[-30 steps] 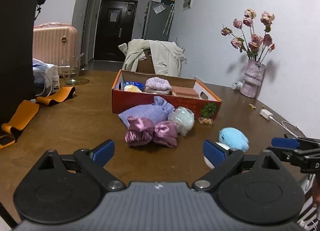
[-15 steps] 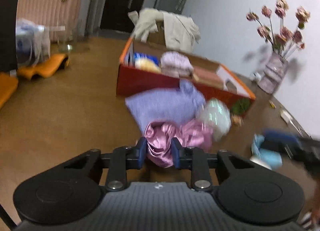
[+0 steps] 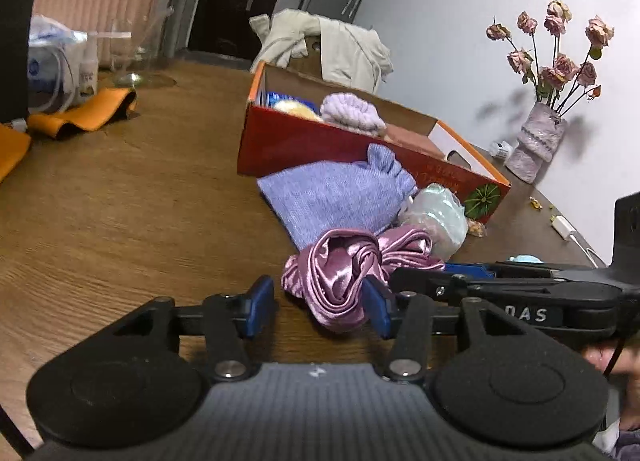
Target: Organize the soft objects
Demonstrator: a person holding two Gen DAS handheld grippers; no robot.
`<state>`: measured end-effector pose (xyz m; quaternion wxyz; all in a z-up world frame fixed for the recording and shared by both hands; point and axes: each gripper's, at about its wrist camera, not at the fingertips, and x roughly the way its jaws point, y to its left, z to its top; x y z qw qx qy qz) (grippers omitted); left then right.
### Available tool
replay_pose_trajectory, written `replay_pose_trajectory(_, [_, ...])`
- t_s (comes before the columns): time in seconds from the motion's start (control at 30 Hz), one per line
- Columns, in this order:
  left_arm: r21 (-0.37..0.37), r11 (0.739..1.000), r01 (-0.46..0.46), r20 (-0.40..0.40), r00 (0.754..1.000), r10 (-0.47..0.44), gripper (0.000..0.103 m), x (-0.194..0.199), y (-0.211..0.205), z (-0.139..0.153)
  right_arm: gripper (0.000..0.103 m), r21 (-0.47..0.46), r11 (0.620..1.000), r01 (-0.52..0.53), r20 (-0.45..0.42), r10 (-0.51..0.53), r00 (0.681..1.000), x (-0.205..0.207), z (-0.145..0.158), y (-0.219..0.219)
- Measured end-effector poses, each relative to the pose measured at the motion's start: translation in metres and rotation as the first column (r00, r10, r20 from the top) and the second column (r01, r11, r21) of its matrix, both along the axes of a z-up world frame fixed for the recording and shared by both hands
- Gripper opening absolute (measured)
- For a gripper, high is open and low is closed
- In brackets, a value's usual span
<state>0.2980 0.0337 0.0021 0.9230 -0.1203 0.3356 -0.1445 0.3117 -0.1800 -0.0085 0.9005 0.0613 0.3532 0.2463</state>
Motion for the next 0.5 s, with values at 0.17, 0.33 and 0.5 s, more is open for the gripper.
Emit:
replay_pose_trajectory(0.17, [-0.024,0.999,0.03,-0.008,1.0,-0.03,0.022,-0.003,-0.003,-0.002,0.02,-0.011,1.0,-0.011,0.02,0.011,1.0,-0.008,0.005,0.001])
replay_pose_trajectory(0.33, [-0.011,0.999,0.052,0.027,0.998,-0.052,0.017,-0.023,-0.008,0.012,0.02,-0.026,1.0,-0.009,0.07,0.01,0.997,-0.029,0.018,-0.001])
replay_pose_trajectory(0.5, [0.004,0.997,0.074,0.09,0.993,-0.074,0.016,-0.051,-0.016,0.032,0.019,-0.013,1.0,0.006,0.124,-0.004,0.992,-0.062,0.035,-0.011])
